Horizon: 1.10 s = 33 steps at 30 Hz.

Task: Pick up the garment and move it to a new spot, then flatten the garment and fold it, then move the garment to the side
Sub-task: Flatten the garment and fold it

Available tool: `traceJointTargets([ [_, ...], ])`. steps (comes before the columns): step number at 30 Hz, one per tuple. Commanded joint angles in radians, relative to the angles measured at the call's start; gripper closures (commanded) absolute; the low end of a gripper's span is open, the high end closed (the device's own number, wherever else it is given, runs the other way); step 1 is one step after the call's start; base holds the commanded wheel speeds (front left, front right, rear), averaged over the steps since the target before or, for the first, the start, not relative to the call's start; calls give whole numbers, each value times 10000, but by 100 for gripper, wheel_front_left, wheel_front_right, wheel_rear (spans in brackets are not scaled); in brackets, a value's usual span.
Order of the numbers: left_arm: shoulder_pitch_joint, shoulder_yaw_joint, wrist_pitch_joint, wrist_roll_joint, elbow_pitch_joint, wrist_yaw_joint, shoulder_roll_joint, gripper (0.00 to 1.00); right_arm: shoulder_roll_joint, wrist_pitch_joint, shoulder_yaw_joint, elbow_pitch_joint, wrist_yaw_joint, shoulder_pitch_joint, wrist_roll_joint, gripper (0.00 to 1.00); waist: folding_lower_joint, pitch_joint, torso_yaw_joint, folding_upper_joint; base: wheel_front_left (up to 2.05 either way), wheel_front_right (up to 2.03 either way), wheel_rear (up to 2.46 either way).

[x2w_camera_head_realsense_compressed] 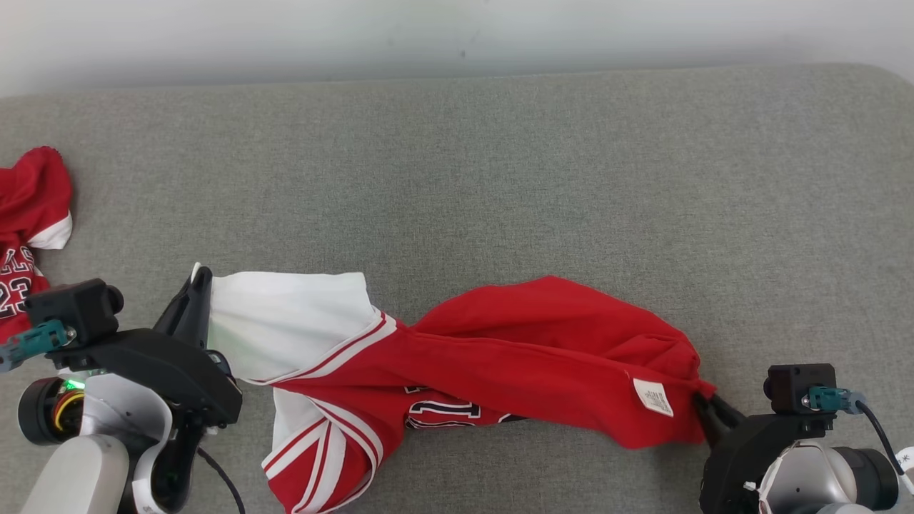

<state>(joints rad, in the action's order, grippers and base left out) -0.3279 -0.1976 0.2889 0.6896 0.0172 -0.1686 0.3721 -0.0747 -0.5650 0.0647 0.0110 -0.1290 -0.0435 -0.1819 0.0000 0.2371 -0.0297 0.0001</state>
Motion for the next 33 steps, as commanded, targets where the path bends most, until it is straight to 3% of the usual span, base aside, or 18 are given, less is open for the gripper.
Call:
traceJointTargets([
  [1, -43, -10, -18, 82, -1, -45, 42, 100, -61, 39, 6, -43, -36, -116, -49, 100, 0, -23, 9, -1, 0, 0, 0],
  [8, 18, 286, -530, 128, 190, -54, -4, 100, -90, 465, 44, 237, -36, -201, -163, 100, 0, -169, -7, -1, 0, 0, 0],
  [15, -368, 1337, -2424, 573, 715, 171, -565, 100, -331, 1920, -453, 985, -36, -1063, -963, 100, 0, -77, -186, -1, 0, 0, 0],
  [22, -2182, 1656, -2644, 1126, 372, 812, -487, 100, -1247, 3192, -2088, 659, -36, -3786, -2506, 100, 0, 950, -430, -1, 0, 0, 0],
  [28, -5038, 1860, -2490, 1711, -705, 1463, -328, 100, -2151, 3944, -3412, -924, -36, -7426, -3624, 100, 0, 2457, -575, -1, 0, 0, 0],
  [33, -7156, 2099, -2909, 1736, -1429, 1806, -120, 100, -2581, 4787, -4137, -2764, -26, -10157, -3375, 100, 0, 3322, -649, -1, 0, 0, 0],
])
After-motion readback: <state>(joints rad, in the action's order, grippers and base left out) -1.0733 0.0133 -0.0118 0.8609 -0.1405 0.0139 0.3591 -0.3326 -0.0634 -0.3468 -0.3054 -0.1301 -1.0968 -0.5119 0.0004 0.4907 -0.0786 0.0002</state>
